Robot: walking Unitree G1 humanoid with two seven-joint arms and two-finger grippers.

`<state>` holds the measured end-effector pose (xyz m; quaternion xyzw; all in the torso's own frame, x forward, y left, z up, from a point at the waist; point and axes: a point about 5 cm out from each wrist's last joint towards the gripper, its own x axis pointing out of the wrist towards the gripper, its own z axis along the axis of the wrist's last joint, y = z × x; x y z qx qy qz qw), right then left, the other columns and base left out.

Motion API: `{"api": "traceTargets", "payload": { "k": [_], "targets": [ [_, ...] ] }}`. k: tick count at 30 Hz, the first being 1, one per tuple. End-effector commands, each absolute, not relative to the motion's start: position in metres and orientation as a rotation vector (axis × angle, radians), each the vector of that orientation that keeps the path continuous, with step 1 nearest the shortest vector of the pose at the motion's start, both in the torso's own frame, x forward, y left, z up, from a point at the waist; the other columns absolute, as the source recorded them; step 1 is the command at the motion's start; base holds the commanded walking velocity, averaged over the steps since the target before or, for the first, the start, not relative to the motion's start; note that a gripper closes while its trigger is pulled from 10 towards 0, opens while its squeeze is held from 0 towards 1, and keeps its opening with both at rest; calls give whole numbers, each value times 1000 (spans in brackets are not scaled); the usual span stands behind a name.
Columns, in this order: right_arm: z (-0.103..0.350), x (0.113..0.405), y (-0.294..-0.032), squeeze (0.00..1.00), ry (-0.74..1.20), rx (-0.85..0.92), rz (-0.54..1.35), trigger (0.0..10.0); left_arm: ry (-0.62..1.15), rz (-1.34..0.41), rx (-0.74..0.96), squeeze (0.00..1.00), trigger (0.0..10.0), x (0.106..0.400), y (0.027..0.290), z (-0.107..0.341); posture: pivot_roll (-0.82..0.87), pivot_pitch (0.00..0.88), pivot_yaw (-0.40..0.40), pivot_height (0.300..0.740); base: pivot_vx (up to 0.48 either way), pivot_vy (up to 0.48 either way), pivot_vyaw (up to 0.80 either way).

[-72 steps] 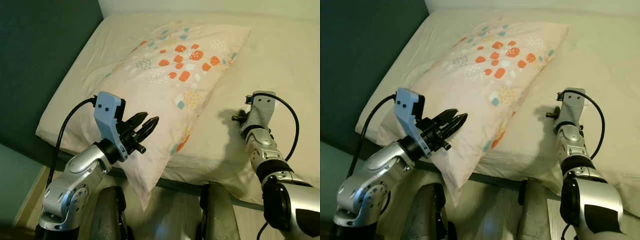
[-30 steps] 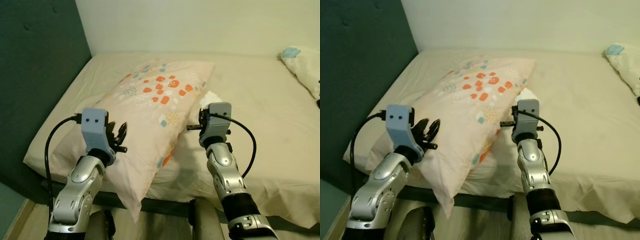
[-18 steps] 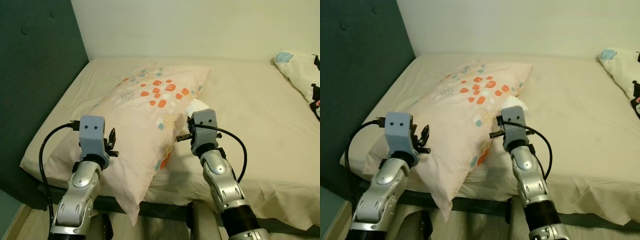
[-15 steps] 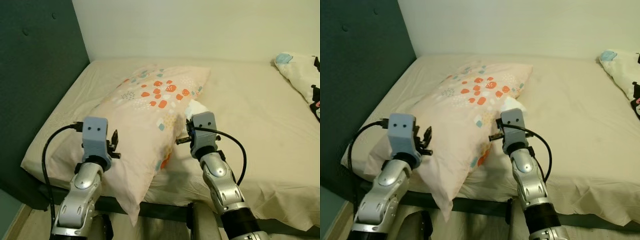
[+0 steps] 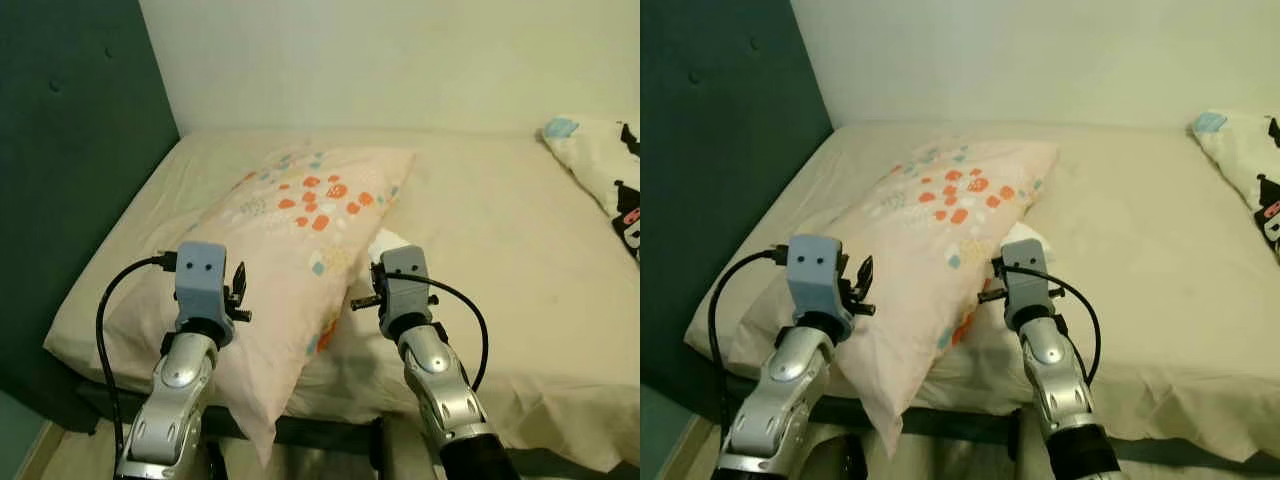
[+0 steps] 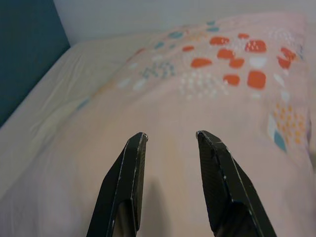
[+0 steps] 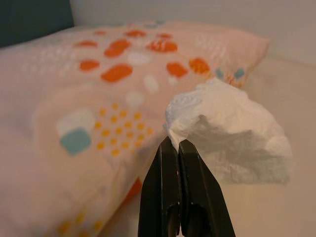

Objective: Clean up the room

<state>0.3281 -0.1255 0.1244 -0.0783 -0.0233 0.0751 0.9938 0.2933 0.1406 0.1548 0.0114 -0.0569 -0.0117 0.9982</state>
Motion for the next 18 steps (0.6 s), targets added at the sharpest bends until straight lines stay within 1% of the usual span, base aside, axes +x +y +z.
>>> {"api": "traceTargets", "payload": {
  "k": [1,5,13,18],
  "targets": [
    [126,330,-124,0,-48,-144,156,10000,-104,-11,25,0,10000,293,142,150,-26,49,-12,622,0,0,0],
    [128,331,-124,0,-51,-142,156,10000,-108,-16,22,0,10000,294,141,151,-27,47,-11,637,0,0,0],
    [129,330,-121,0,-53,-142,169,10000,-116,1,15,0,10000,294,144,151,-25,50,-15,682,0,0,0],
    [130,330,-121,0,-55,-142,173,10000,-116,10,8,0,10000,294,145,151,-27,50,-18,697,0,0,0]
  ]
}}
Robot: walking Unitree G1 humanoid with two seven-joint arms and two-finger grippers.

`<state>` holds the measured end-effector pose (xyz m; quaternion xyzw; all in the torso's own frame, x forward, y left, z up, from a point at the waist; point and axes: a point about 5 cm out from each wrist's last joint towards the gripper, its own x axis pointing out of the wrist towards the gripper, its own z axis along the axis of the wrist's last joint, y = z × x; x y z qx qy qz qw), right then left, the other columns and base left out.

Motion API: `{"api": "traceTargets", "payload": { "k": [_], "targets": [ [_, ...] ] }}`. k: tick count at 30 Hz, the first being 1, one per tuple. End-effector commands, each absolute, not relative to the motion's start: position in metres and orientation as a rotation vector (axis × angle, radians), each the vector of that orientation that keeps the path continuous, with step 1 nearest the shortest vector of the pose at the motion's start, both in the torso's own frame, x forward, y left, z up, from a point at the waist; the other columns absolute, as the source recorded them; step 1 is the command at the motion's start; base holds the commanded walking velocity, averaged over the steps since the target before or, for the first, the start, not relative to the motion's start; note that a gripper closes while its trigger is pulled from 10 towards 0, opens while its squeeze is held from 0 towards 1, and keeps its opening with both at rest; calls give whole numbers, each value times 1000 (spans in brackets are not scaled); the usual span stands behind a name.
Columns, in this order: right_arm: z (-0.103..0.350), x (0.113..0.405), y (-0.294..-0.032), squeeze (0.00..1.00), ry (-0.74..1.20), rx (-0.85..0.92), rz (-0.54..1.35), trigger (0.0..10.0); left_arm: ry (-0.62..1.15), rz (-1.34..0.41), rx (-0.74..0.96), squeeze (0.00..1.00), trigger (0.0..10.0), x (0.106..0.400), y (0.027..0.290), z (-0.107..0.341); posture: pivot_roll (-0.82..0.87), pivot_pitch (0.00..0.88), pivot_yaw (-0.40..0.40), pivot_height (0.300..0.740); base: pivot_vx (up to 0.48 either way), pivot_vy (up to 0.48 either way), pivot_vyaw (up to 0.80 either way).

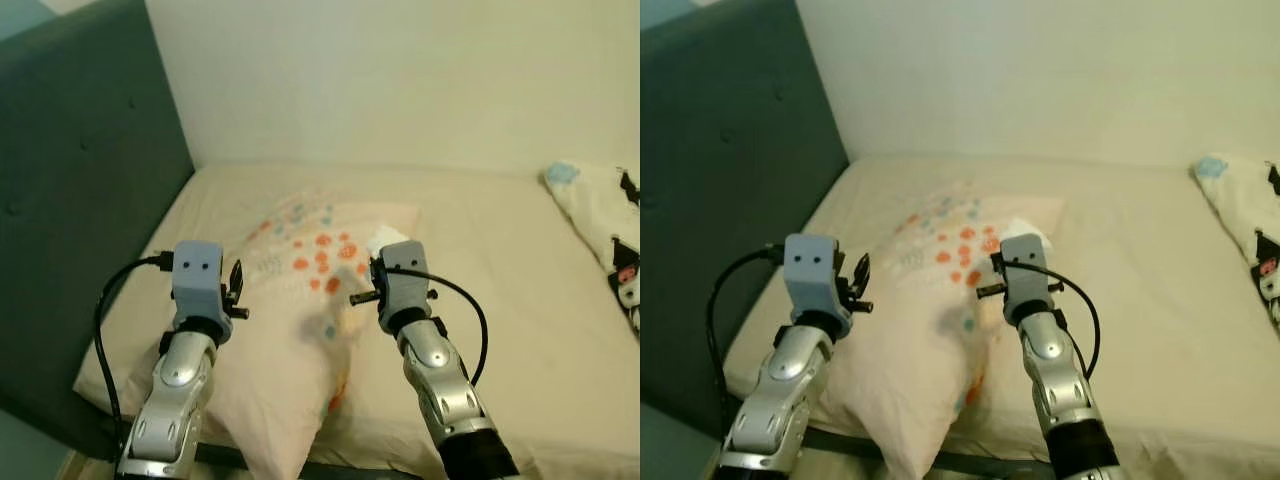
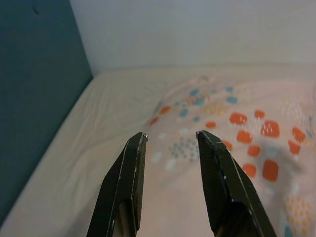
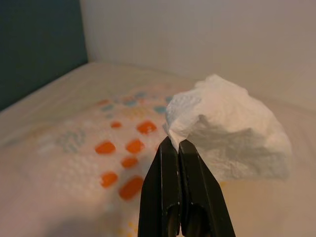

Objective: Clean up the room

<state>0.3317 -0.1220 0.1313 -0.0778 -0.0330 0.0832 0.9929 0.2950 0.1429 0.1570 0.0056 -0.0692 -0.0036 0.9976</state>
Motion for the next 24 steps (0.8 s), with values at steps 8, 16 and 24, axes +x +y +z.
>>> {"api": "traceTargets", "payload": {
  "k": [8,16,24],
  "targets": [
    [130,330,-119,0,-57,-144,181,10000,-121,7,8,0,10000,293,146,150,-29,51,-19,727,0,0,0],
    [124,329,-115,0,-26,-181,197,10000,-114,16,17,0,10000,292,148,148,-28,53,-20,740,0,0,0],
    [114,326,-110,0,4,-202,234,10000,-113,20,26,0,10000,292,149,147,-25,52,-21,740,0,0,0]
  ]
}}
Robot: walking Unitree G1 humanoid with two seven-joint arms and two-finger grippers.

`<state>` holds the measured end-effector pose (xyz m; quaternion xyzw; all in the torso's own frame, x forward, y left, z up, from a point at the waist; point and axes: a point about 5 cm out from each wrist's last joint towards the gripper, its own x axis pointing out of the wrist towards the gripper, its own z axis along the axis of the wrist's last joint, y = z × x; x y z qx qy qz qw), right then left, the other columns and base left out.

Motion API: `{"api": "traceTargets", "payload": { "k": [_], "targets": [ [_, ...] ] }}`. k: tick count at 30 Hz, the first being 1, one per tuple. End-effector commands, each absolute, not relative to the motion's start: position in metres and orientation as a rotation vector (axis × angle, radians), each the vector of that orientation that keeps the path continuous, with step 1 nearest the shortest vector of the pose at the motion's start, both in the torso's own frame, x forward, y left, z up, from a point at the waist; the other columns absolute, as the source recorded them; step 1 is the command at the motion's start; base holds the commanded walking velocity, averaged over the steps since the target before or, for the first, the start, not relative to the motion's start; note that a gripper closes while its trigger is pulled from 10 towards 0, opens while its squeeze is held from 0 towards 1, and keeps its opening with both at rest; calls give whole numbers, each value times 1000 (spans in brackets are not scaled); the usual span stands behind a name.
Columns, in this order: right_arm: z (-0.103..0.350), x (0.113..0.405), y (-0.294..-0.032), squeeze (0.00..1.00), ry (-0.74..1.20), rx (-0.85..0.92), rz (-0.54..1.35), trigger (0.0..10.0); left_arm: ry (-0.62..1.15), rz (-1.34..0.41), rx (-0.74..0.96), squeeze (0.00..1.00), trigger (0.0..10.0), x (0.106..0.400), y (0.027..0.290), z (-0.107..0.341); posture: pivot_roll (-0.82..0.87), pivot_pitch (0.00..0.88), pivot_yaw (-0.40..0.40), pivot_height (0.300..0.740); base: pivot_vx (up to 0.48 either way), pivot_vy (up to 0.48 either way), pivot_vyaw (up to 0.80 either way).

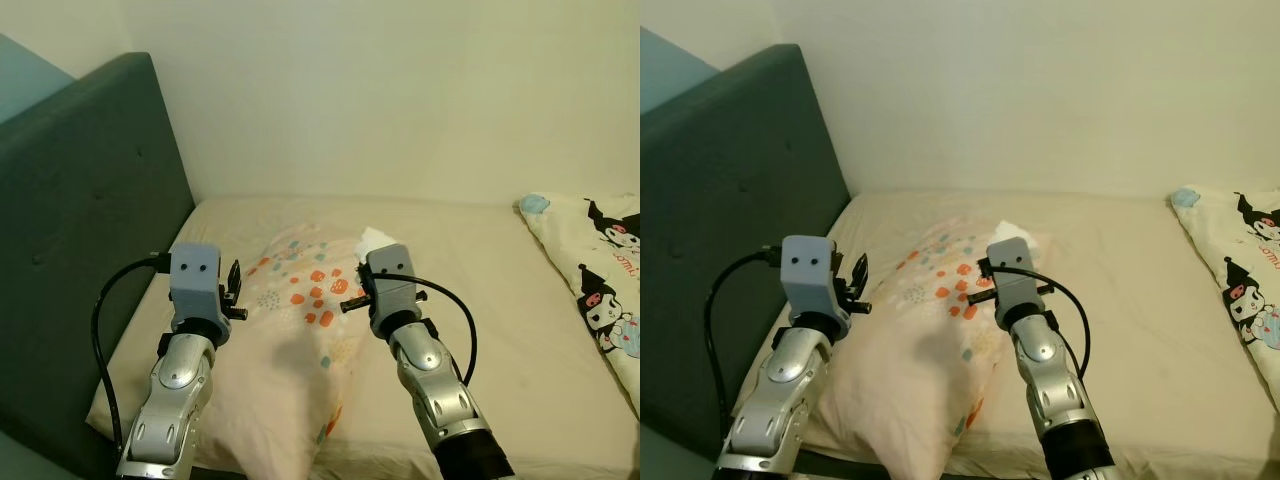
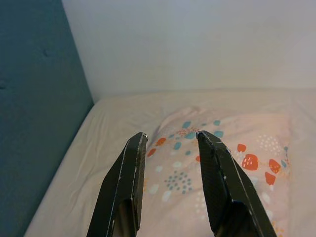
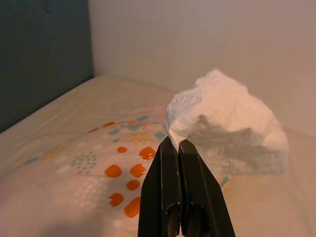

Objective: Clean up the room

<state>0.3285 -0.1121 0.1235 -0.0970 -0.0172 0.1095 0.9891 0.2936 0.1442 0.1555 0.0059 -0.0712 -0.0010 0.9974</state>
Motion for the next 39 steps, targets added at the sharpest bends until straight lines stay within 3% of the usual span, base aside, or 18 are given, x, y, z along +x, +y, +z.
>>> {"api": "traceTargets", "payload": {
  "k": [1,7,37,39],
  "targets": [
    [113,325,-110,0,11,-201,236,10000,-112,20,28,0,10000,292,149,146,-25,52,-21,740,0,0,0],
    [96,322,-118,0,102,-153,192,10000,-97,18,36,0,10000,291,148,143,-23,55,-19,740,0,0,-554],
    [99,324,-116,0,96,-152,198,10000,-88,-4,-34,0,10000,288,146,141,-24,58,-19,740,0,0,-800],
    [99,324,-116,0,96,-152,199,10000,-88,-28,47,0,10000,288,142,139,-24,58,-19,740,0,0,-800]
  ]
}}
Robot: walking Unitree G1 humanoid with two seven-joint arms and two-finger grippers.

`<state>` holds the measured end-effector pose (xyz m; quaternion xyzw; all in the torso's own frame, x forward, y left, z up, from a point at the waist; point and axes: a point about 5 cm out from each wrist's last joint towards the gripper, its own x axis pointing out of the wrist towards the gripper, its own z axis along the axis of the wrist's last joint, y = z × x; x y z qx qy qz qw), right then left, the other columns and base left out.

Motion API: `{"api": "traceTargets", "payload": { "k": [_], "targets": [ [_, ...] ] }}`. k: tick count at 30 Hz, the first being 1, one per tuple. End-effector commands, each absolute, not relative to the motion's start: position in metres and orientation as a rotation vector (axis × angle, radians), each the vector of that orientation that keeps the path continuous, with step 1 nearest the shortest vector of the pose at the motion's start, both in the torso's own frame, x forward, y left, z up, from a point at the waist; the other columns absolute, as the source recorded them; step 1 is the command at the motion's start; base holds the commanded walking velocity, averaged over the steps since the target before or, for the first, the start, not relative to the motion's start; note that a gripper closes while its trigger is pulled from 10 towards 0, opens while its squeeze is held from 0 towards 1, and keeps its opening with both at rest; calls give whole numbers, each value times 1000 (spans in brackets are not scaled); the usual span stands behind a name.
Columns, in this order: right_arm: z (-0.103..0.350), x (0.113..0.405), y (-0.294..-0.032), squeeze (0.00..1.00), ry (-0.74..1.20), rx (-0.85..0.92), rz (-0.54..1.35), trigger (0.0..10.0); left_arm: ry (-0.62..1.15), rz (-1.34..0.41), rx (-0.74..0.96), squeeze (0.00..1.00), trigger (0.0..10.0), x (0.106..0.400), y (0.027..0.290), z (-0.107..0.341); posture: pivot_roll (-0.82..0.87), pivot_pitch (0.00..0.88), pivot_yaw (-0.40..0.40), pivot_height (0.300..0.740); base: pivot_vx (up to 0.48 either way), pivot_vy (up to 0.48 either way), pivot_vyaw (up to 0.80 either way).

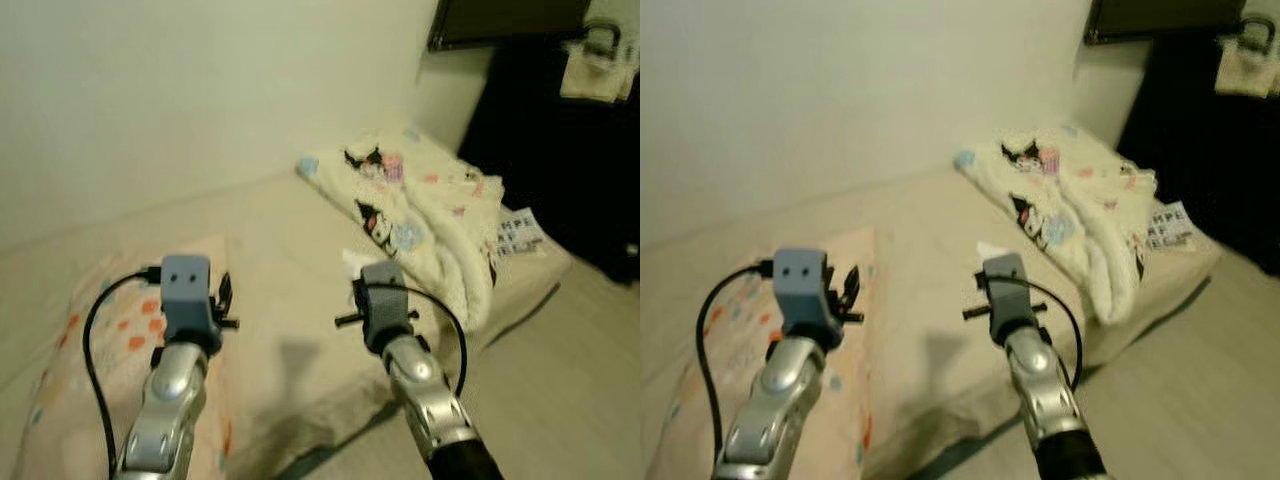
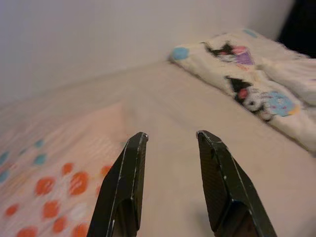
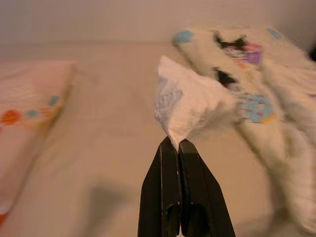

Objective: Clean up the room

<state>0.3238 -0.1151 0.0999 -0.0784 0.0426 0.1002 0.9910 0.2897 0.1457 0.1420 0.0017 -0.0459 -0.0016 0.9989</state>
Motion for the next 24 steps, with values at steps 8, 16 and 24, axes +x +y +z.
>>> {"api": "traceTargets", "payload": {
  "k": [8,16,24],
  "targets": [
    [99,324,-114,0,94,-151,202,10000,-53,-3,72,0,10000,288,143,130,-26,55,-16,740,0,0,-800],
    [99,324,-115,0,95,-152,202,10000,-54,1,67,0,10000,289,145,129,-28,49,-16,740,0,0,-800],
    [98,323,-115,0,96,-150,204,10000,-24,29,80,0,10000,288,148,123,-29,45,-17,740,0,0,-800]
  ]
}}
